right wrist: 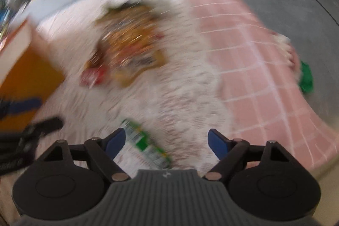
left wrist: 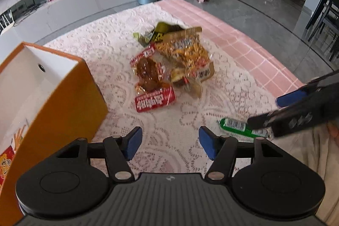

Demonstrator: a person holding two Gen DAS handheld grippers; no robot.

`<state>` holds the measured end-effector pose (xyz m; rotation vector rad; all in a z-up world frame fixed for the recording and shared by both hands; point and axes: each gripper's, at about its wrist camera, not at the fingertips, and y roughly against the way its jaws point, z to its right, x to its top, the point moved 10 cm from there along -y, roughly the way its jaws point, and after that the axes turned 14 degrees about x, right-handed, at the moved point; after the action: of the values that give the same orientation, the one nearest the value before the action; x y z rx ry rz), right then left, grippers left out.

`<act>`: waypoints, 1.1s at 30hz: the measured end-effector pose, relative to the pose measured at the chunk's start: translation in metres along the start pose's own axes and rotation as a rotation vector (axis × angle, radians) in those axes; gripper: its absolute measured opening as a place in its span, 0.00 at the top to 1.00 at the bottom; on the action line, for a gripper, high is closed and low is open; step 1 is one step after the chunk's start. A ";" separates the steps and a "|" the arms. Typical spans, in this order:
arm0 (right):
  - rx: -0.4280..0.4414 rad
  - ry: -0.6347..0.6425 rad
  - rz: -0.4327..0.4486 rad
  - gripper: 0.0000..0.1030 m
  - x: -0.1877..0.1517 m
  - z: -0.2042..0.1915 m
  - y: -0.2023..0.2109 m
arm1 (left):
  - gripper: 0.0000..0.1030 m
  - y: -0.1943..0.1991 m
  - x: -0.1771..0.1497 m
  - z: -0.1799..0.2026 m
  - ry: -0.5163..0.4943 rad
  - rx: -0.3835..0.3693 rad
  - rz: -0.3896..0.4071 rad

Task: Organize snacks
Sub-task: 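Grasp the green sausage with the right tool, then grasp the brown snack bag with the left tool while the right tool holds the sausage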

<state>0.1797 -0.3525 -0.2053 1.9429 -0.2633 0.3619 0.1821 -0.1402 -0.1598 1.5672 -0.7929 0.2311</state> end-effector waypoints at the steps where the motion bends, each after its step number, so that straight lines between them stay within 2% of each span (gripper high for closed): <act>1: -0.002 0.025 -0.033 0.38 -0.002 -0.005 -0.007 | 0.32 -0.001 -0.002 0.000 -0.002 -0.003 0.000; 3: 0.000 0.048 -0.112 0.46 -0.008 -0.010 -0.024 | 0.33 -0.002 -0.004 0.000 0.005 -0.010 0.002; 5: 0.007 0.048 -0.157 0.49 -0.011 -0.010 -0.035 | 0.34 -0.004 -0.005 0.000 0.018 -0.024 0.000; 9: 0.010 0.033 -0.195 0.55 -0.013 -0.007 -0.045 | 0.34 -0.009 -0.007 0.001 0.031 -0.035 -0.014; 12: -0.008 0.049 -0.196 0.55 -0.013 -0.006 -0.047 | 0.34 -0.010 -0.009 0.004 0.025 -0.040 -0.021; 14: -0.025 0.074 -0.190 0.59 -0.013 -0.007 -0.048 | 0.37 -0.010 -0.011 0.008 0.018 -0.048 -0.025; 15: -0.034 0.085 -0.183 0.68 -0.012 -0.006 -0.047 | 0.38 -0.008 -0.011 0.009 0.015 -0.052 -0.022; 16: -0.059 0.098 -0.173 0.73 -0.011 -0.005 -0.046 | 0.39 -0.007 -0.011 0.010 0.011 -0.054 -0.016; 18: -0.076 0.111 -0.158 0.75 -0.011 -0.005 -0.044 | 0.41 -0.003 -0.012 0.010 0.012 -0.053 0.003; 21: -0.043 0.095 -0.111 0.79 -0.008 -0.005 -0.037 | 0.46 -0.001 -0.011 0.007 0.030 -0.045 0.011; 24: 0.000 0.030 -0.034 0.80 -0.003 -0.002 -0.027 | 0.54 -0.002 -0.008 0.003 0.065 -0.033 0.010; 27: -0.011 -0.021 0.046 0.81 0.005 0.003 -0.016 | 0.54 -0.001 0.001 -0.002 0.108 -0.019 0.038; 32: -0.046 -0.050 0.142 0.81 0.031 0.010 -0.005 | 0.54 0.000 0.021 -0.005 0.115 0.012 0.099; 33: -0.054 -0.057 0.162 0.81 0.037 0.012 -0.004 | 0.50 0.000 0.027 -0.004 0.124 0.000 0.114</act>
<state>0.2173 -0.3627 -0.1990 1.8857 -0.4649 0.4014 0.2031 -0.1454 -0.1439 1.4944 -0.7861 0.4077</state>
